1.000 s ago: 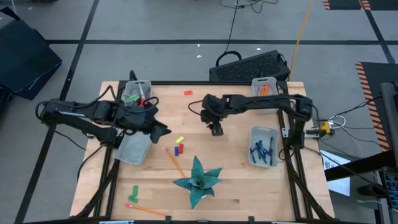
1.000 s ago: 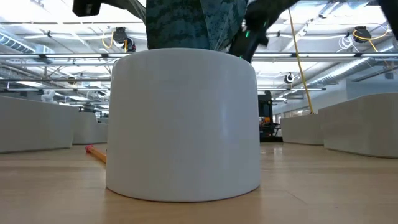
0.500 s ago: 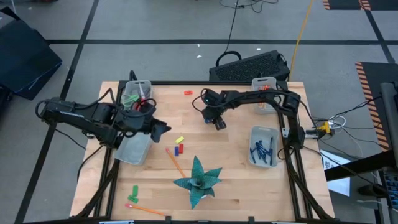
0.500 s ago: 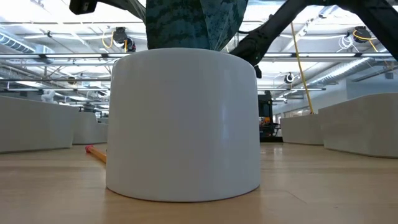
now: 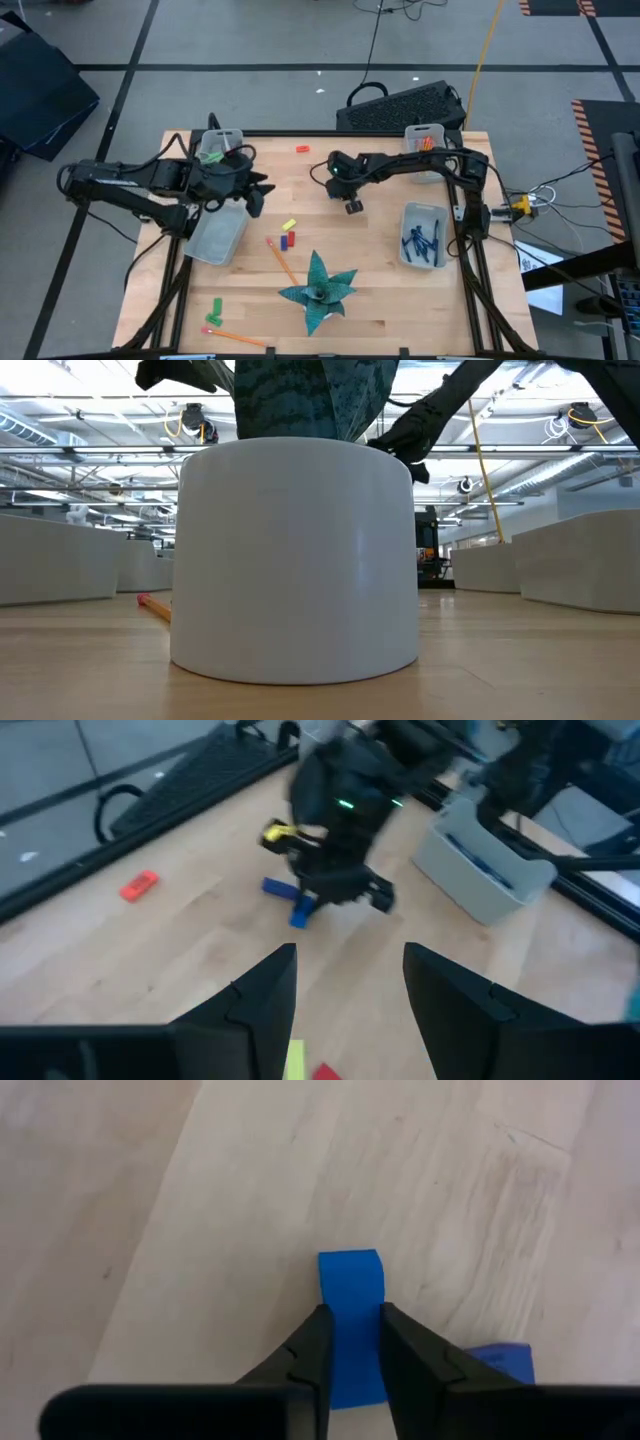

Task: Sort crayons/erasers/pens/pencils in bins
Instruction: Put the blue eraser into the bottom left gray bin

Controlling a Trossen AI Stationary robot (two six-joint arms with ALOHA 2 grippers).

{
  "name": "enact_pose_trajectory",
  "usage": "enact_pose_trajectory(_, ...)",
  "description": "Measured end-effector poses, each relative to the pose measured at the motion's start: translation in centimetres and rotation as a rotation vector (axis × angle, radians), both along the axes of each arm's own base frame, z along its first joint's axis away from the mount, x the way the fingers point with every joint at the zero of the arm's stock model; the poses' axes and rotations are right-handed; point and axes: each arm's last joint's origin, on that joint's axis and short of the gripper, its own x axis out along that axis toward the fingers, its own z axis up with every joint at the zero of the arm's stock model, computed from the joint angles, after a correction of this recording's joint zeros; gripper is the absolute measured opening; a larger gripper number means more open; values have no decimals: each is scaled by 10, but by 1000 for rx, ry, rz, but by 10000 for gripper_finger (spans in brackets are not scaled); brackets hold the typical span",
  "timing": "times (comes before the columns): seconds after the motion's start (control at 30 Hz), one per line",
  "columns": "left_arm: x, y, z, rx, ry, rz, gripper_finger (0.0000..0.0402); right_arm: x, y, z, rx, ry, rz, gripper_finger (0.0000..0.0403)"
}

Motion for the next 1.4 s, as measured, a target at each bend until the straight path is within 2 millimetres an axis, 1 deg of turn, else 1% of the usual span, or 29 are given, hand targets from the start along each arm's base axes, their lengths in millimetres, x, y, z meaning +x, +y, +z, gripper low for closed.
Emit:
enact_pose_trajectory(0.07,0,5,0,5,3,19,186,3,7,8,-52,-23,-12,64)
enact_pose_trajectory(0.17,-1,15,-2,-37,23,18,187,2,24,29,-105,-56,23,68)
enact_pose_trajectory(0.23,-2,23,-3,-83,27,42,189,6,32,54,-158,-157,30,68)
enact_pose_trajectory(0.3,-3,30,-5,-136,29,98,199,2,41,80,-209,-232,0,67)
enact_pose_trajectory(0.37,-3,39,-9,-184,54,146,219,-1,49,102,-242,-308,-22,67)
enact_pose_trajectory(0.47,3,51,-19,-268,60,184,261,-6,63,132,-280,-426,-47,66)
enact_pose_trajectory(0.5,6,55,-23,-288,56,186,276,-8,67,141,-290,-467,-52,66)
enact_pose_trajectory(0.57,17,61,-29,-312,-5,168,305,-13,72,155,-314,-522,-64,66)
enact_pose_trajectory(0.63,28,64,-38,-322,-62,106,329,-14,75,162,-349,-552,-85,66)
enact_pose_trajectory(0.7,43,65,-41,-338,-170,24,345,-16,79,166,-383,-558,-90,66)
enact_pose_trajectory(0.77,54,65,-44,-370,-260,-17,351,-18,82,170,-408,-570,-97,66)
enact_pose_trajectory(0.87,69,68,-50,-427,-351,-3,350,-17,85,170,-440,-564,-105,66)
enact_pose_trajectory(0.97,82,72,-59,-450,-382,22,339,-16,87,171,-442,-575,-110,66)
enact_pose_trajectory(1.1,96,72,-73,-461,-364,29,317,-15,88,175,-412,-629,-150,66)
enact_pose_trajectory(1.17,98,72,-78,-469,-346,33,304,-14,88,175,-414,-636,-151,66)
enact_pose_trajectory(1.23,102,73,-76,-455,-389,25,290,-14,88,176,-414,-641,-152,66)
enact_pose_trajectory(1.3,102,74,-75,-439,-400,33,274,-14,88,176,-414,-642,-152,66)
enact_pose_trajectory(1.4,103,74,-73,-421,-419,49,236,-14,88,176,-412,-647,-154,66)
